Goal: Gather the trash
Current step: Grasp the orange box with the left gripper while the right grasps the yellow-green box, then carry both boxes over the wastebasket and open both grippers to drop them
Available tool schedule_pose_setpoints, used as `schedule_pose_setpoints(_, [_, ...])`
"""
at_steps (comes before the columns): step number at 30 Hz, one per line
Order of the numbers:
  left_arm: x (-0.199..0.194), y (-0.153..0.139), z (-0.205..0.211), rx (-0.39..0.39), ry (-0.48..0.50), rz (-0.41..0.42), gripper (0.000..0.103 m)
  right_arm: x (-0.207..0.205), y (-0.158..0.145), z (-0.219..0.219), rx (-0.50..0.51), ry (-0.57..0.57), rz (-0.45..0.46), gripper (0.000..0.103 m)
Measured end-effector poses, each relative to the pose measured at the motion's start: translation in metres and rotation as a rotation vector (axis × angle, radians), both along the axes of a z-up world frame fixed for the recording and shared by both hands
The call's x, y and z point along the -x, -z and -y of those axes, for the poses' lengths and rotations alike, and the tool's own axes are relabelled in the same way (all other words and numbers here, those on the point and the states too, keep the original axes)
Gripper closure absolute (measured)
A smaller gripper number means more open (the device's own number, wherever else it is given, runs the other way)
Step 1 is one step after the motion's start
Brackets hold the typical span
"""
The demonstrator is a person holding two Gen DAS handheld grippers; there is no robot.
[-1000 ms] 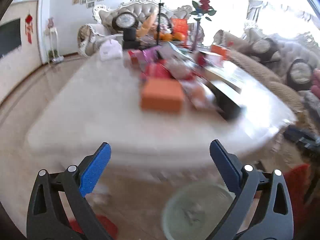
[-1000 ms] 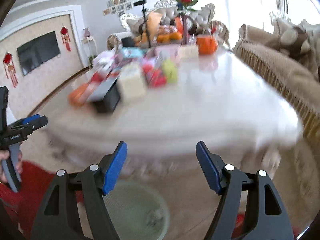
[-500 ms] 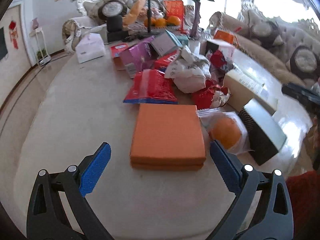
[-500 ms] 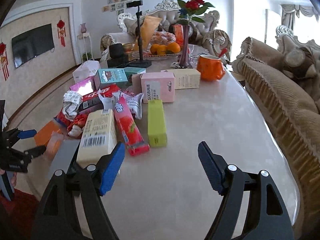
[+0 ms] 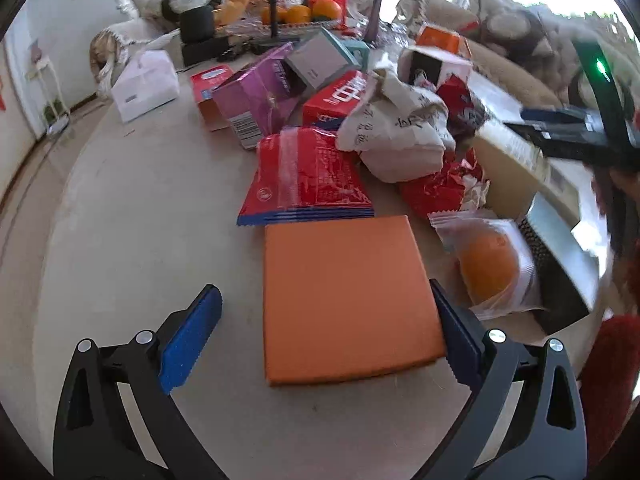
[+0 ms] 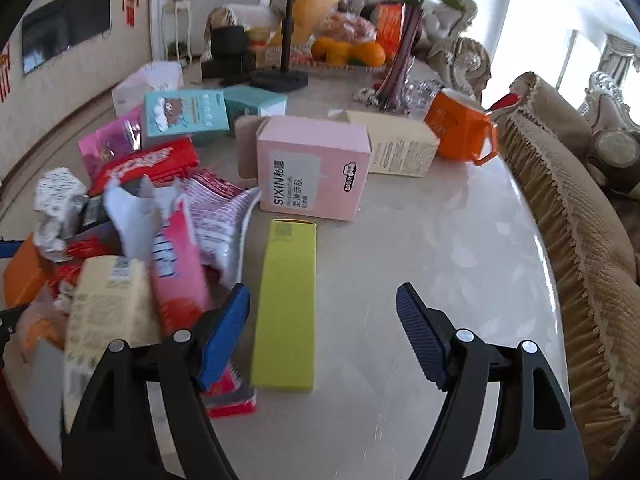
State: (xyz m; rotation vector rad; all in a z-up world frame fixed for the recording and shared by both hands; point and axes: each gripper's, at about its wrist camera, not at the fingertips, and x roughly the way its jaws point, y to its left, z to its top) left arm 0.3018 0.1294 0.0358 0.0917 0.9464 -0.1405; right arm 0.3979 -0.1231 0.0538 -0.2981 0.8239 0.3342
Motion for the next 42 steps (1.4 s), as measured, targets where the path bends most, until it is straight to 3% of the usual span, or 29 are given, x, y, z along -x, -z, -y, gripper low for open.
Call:
schedule_pose_setpoints(4, [-0.004, 0.001, 0.002, -0.012, 0.000, 0.014, 0.007, -0.007, 0.010, -0.002, 0.039, -0.004, -0.031, 0.032])
schedule_pose_setpoints(7, [-0.003, 0.001, 0.001, -0.011, 0.007, 0.027, 0.007, -0.007, 0.012, 0.004, 0.015, -0.004, -0.042, 0.033])
schedule_pose_setpoints(9, [-0.001, 0.001, 0.000, -0.009, 0.006, 0.032, 0.013, -0.001, 0.012, 0.010, -0.018, -0.014, -0.053, 0.048])
schedule_pose_setpoints(10, [0.002, -0.001, 0.000, -0.009, 0.007, 0.038, 0.024, 0.001, 0.012, 0.012, -0.033, -0.018, -0.060, 0.053])
schedule_pose_setpoints(11, [0.004, -0.002, 0.000, -0.008, 0.008, 0.045, 0.033, 0.004, 0.011, 0.014, -0.058, -0.024, -0.075, 0.068])
schedule_pose_setpoints(12, [0.007, -0.003, -0.002, -0.011, -0.005, 0.046, 0.033, 0.008, 0.011, 0.015, -0.073, -0.028, -0.084, 0.076])
schedule_pose_setpoints(16, [0.017, -0.004, -0.007, 0.006, -0.041, 0.064, 0.033, 0.024, 0.009, 0.024, -0.071, 0.002, -0.064, 0.076])
schedule_pose_setpoints(23, [0.050, -0.034, -0.024, 0.143, -0.099, 0.165, 0.033, 0.060, -0.028, 0.065, -0.308, 0.052, -0.033, 0.076])
schedule_pose_setpoints(26, [0.084, -0.055, -0.017, 0.194, -0.077, 0.231, 0.033, 0.109, -0.048, 0.078, -0.406, 0.015, 0.012, 0.076])
schedule_pose_setpoints(30, [0.145, -0.058, 0.011, 0.213, -0.009, 0.256, 0.033, 0.188, -0.046, 0.085, -0.498, -0.034, 0.031, 0.076])
schedule_pose_setpoints(34, [0.202, -0.021, 0.049, 0.253, 0.052, 0.177, 0.033, 0.261, -0.002, 0.072, -0.540, -0.071, -0.084, 0.076])
schedule_pose_setpoints(37, [0.221, 0.038, 0.081, 0.256, 0.078, 0.048, 0.033, 0.287, 0.045, 0.053, -0.458, -0.070, -0.169, 0.076])
schedule_pose_setpoints(42, [0.218, 0.131, 0.113, 0.234, 0.054, -0.111, 0.033, 0.291, 0.142, 0.027, -0.318, -0.009, -0.336, 0.076])
